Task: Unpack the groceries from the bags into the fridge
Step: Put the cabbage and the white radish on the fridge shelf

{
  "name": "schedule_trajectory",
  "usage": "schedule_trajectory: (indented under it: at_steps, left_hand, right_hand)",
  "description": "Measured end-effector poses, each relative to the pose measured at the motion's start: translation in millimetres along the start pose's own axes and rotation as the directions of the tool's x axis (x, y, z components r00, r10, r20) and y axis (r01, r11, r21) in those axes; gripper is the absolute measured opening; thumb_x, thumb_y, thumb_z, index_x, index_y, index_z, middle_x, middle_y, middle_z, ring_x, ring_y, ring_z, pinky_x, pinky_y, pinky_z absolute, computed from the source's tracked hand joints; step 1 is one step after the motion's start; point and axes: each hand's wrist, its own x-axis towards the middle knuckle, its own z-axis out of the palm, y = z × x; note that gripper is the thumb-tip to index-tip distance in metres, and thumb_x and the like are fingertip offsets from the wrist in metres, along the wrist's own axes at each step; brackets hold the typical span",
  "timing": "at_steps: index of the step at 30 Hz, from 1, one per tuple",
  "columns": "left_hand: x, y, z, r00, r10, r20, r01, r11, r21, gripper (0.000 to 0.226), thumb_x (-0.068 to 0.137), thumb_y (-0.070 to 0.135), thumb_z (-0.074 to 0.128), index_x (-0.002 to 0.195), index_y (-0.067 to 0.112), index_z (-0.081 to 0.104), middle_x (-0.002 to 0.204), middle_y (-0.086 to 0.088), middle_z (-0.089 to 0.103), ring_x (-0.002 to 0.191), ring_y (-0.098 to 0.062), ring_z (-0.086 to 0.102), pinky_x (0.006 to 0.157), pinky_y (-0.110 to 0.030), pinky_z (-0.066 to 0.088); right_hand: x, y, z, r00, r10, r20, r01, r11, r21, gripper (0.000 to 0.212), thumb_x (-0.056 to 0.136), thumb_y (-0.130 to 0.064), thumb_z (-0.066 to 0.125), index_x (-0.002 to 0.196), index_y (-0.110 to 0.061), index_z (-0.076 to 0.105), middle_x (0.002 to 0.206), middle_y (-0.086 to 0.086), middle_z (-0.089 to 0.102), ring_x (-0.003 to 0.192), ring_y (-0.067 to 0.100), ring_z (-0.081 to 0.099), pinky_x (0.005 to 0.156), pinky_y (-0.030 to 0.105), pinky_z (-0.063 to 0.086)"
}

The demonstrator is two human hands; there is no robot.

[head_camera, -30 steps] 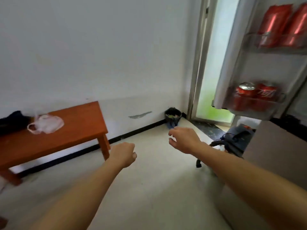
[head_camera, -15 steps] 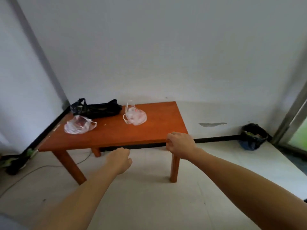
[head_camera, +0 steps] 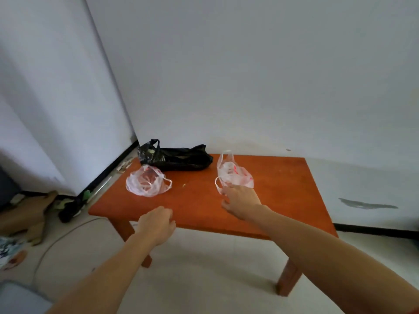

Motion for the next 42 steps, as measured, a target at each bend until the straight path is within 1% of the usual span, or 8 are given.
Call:
schedule_trajectory:
  at_steps: [4,9,15,21,34,37,39,42]
  left_hand:
    - [47,-44,4,0.998,-0.058,0.006,0.058,0.998,-0.004,0.017,0.093,0.035,0.050,0.099,0.022,0.061,0.095,0.007,0.056,0.080,-0.009,0.055,0.069,-0.024,0.044]
    - [116,-103,16,0.997,-0.076,0.005,0.077,0.997,-0.032,0.020,0.093,0.032,0.050,0.105,0.019,0.060,0.100,0.006,0.058,0.086,-0.011,0.058,0.075,-0.026,0.047]
    - [230,-184,26,0.998,0.055,-0.001,-0.055,0.997,-0.048,0.037,0.095,0.031,0.048,0.130,0.019,0.053,0.130,0.000,0.056,0.113,-0.017,0.057,0.091,-0.030,0.048]
    - [350,-245,11,0.971,0.223,-0.085,-0.221,0.975,0.032,0.028,0.097,0.032,0.044,0.121,0.021,0.055,0.116,0.004,0.056,0.099,-0.009,0.053,0.085,-0.023,0.047]
    - [577,-254,43,0.897,0.439,0.053,-0.440,0.898,0.017,0.038,0.101,0.034,0.034,0.131,0.017,0.050,0.129,-0.001,0.050,0.122,-0.020,0.044,0.101,-0.037,0.039]
    - [621,-260,56,0.850,0.503,0.156,-0.516,0.855,0.050,0.036,0.102,0.035,0.033,0.120,0.017,0.058,0.118,0.000,0.059,0.114,-0.020,0.051,0.099,-0.037,0.039]
    - [642,-268,60,0.828,0.524,0.202,-0.542,0.839,0.048,0.034,0.102,0.036,0.034,0.094,0.019,0.062,0.089,0.002,0.064,0.091,-0.020,0.058,0.093,-0.037,0.041]
    - [656,-290,62,0.847,0.497,0.187,-0.505,0.863,-0.008,0.042,0.101,0.037,0.038,0.066,0.020,0.053,0.055,0.007,0.050,0.054,-0.016,0.051,0.075,-0.035,0.051]
  right_hand:
    - [76,-16,19,0.997,-0.067,0.042,0.066,0.998,0.019,0.029,0.094,-0.037,0.047,0.114,-0.020,0.058,0.110,0.001,0.060,0.093,0.022,0.060,0.081,0.041,0.052]
    - [161,-33,52,0.992,-0.114,0.054,0.113,0.994,0.009,0.027,0.095,-0.036,0.047,0.114,-0.020,0.058,0.108,0.000,0.059,0.092,0.020,0.060,0.079,0.036,0.051]
    - [270,-45,92,0.998,-0.017,0.062,0.018,1.000,-0.020,0.025,0.096,-0.034,0.048,0.115,-0.020,0.057,0.112,0.001,0.059,0.098,0.022,0.060,0.080,0.035,0.049]
    - [367,-58,119,0.992,0.115,0.058,-0.115,0.993,-0.013,0.032,0.097,-0.031,0.044,0.126,-0.022,0.055,0.118,0.000,0.059,0.099,0.021,0.061,0.077,0.031,0.047]
    - [510,-9,199,0.955,0.238,0.178,-0.246,0.969,0.028,0.035,0.100,-0.037,0.040,0.131,-0.024,0.052,0.122,-0.002,0.055,0.102,0.019,0.059,0.079,0.032,0.050]
    - [549,-5,224,0.942,0.245,0.231,-0.263,0.963,0.051,0.035,0.101,-0.038,0.040,0.130,-0.022,0.051,0.121,0.000,0.055,0.101,0.020,0.058,0.080,0.033,0.051]
    - [570,-9,243,0.933,0.245,0.262,-0.273,0.959,0.077,0.035,0.101,-0.037,0.041,0.129,-0.020,0.053,0.120,0.001,0.056,0.100,0.021,0.059,0.078,0.034,0.051]
    - [593,-27,266,0.915,0.224,0.335,-0.272,0.956,0.106,0.034,0.100,-0.036,0.044,0.128,-0.019,0.053,0.119,0.003,0.056,0.100,0.024,0.059,0.078,0.036,0.049]
